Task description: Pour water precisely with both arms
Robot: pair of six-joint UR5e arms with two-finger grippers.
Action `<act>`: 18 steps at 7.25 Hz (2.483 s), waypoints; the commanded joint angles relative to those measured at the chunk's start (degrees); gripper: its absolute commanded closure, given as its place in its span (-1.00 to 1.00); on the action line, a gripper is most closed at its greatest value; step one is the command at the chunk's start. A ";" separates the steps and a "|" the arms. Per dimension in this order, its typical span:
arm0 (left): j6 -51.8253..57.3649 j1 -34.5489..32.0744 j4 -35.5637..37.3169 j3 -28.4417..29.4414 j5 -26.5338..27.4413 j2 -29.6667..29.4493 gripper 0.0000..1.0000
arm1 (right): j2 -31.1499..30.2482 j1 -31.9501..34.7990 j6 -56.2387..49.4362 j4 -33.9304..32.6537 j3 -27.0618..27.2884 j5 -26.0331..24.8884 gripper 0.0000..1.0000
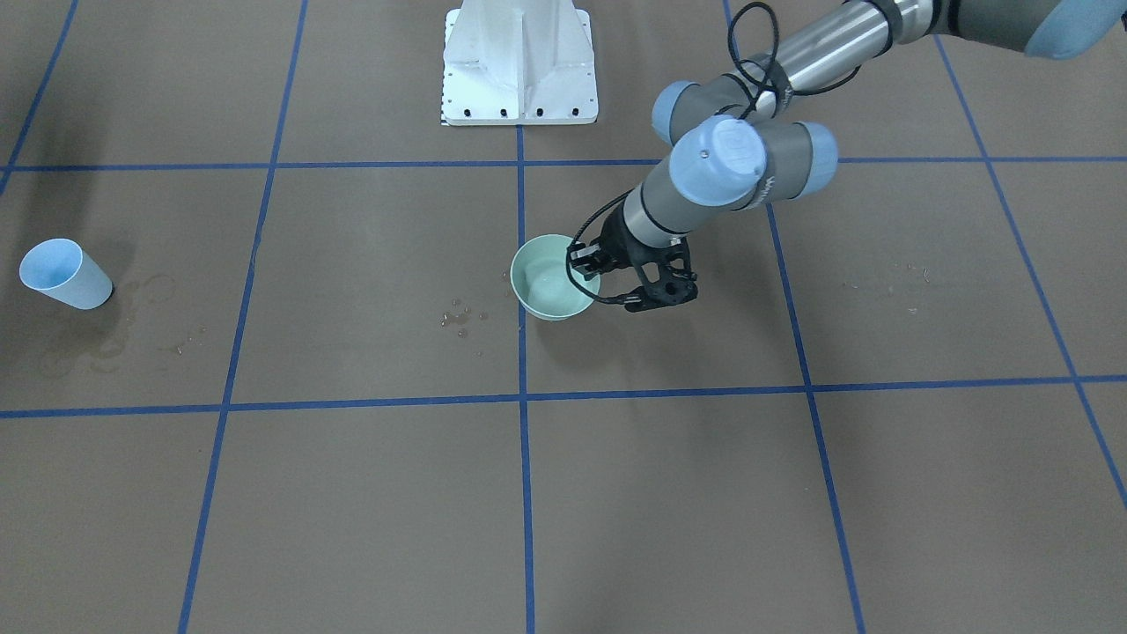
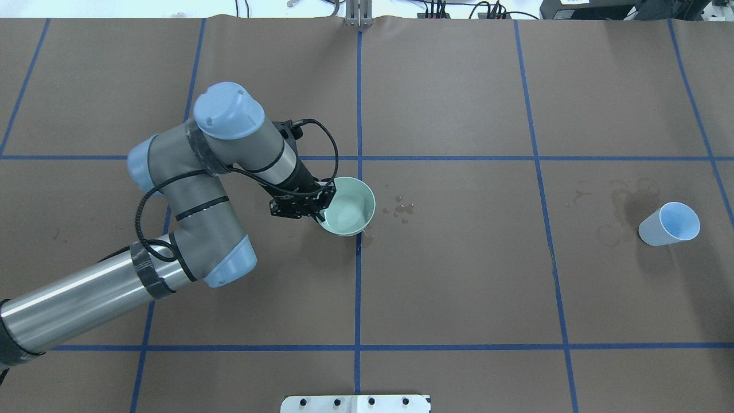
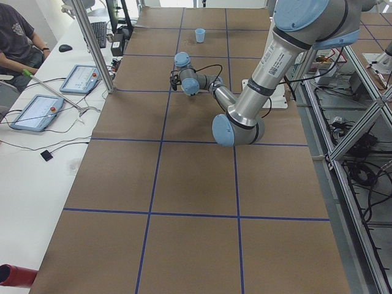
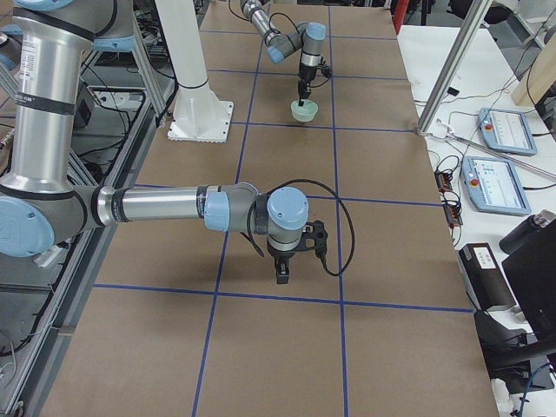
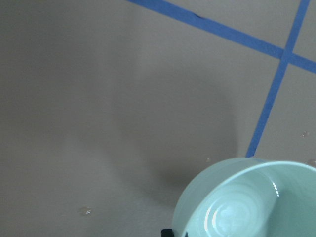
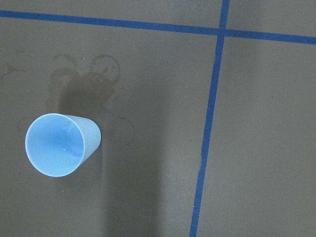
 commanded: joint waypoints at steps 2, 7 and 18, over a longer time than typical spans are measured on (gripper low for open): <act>-0.15 1.67 -0.03 2.79 2.46 -3.01 1.00 | 0.00 -0.01 0.00 0.07 0.00 0.00 -1.00; 0.11 1.49 -0.12 4.46 4.04 -3.11 1.00 | 0.00 -0.01 0.00 0.07 0.00 0.00 -1.00; -0.06 -1.93 3.28 -12.64 3.34 6.37 -0.98 | 0.62 -0.01 0.18 0.33 0.43 0.00 -1.00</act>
